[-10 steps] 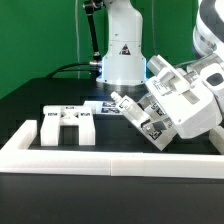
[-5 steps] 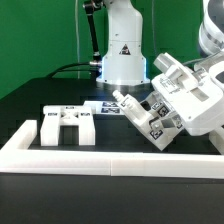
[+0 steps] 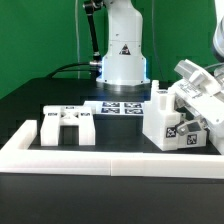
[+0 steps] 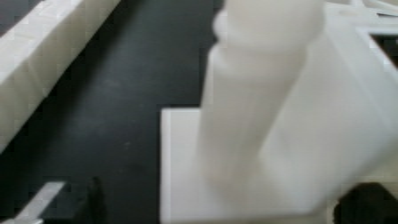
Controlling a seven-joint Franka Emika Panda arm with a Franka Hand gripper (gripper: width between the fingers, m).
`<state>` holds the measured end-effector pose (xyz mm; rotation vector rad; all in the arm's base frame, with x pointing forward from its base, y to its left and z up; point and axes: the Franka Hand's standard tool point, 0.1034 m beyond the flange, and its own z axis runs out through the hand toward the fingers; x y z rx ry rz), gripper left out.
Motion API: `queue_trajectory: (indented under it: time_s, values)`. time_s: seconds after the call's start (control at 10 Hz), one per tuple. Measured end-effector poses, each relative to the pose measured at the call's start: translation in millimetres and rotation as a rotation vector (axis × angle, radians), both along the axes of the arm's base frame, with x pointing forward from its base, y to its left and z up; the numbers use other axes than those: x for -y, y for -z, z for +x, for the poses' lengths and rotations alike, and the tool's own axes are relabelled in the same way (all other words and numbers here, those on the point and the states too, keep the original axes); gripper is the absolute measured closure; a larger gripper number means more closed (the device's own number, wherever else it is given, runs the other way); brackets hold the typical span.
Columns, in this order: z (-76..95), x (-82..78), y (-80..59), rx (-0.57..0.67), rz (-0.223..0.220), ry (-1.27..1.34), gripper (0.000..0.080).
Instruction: Assemble chair
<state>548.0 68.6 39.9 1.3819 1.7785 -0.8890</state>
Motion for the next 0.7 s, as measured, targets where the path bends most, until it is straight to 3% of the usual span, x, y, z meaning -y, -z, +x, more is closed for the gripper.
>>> queue_trajectory:
  time_s: [0.3,0.5,0.7]
  values:
    - [6.9,-3.2,-5.2,0.005,-0.039,0.010,0.0150]
    - [11.8,-6.1,-22.0,0.021,-0.070,0.022,0.0150]
    - [16.0,-7.7,-33.2,0.029,-0.066,0.020,0.0150]
